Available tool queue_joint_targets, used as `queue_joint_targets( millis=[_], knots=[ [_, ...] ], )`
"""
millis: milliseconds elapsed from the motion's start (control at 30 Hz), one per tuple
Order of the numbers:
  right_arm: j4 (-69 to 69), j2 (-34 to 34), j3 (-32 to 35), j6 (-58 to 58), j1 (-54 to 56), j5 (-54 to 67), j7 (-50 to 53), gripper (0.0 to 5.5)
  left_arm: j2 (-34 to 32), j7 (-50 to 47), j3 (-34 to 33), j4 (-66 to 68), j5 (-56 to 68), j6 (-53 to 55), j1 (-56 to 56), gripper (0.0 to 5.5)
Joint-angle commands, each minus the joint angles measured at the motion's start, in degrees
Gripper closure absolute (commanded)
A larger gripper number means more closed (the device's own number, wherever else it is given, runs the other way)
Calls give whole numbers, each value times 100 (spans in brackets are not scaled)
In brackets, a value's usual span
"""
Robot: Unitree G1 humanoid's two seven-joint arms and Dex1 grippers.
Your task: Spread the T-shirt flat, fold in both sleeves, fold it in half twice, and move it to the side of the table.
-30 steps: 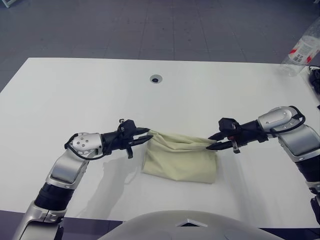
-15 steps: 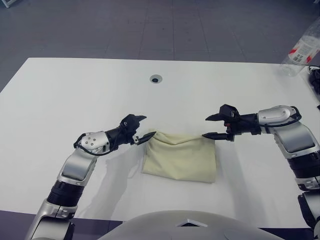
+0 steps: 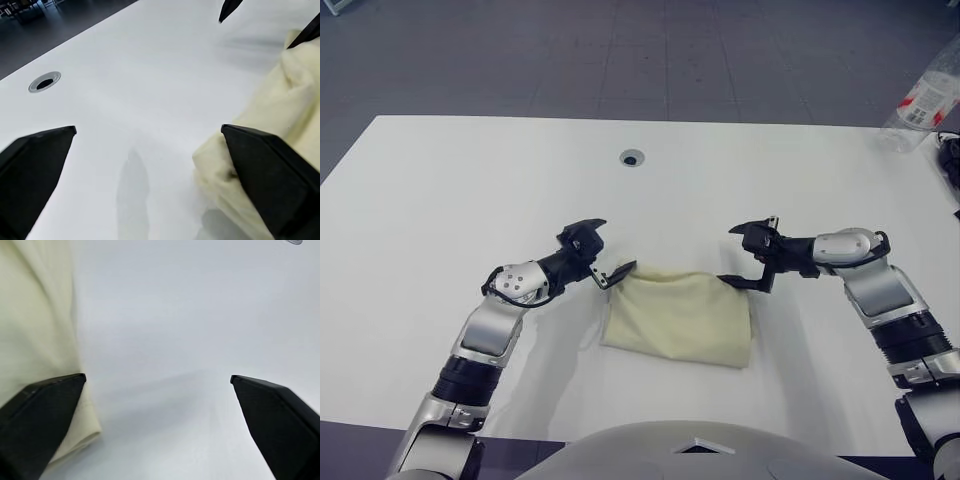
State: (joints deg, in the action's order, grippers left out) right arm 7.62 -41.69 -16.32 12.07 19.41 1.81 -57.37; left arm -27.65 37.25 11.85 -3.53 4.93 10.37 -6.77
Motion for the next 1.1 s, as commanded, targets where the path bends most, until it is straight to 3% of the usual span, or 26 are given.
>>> queue_joint_targets(
  millis=[33,367,567,867,1000,1100],
  knots=[
    [144,30,96,-214,-133,-167,202,11,29,-271,30,365,-398,-142,-137,10],
    [-26,-96,219,-1200,-640,-451,511,11,237,-797,-75,829,-666,-601,70,10],
    [-360,272,821,-984,-568,127,845,11,398,-1030,11,1008,-850,-769,196,10],
    [-1224,748,1871,-554,-111,1045,1564,11,894,-1457,-736,837,-136,-1173,40,10],
    [-1854,808,1623,-178,-388,1371,1345,11,990,-1365,-847,372,96,-1318,49,10],
    [-2220,631,1227,-285,-866,975,1233,11,969,-964,-643,49,237,-1400,16,10]
  ],
)
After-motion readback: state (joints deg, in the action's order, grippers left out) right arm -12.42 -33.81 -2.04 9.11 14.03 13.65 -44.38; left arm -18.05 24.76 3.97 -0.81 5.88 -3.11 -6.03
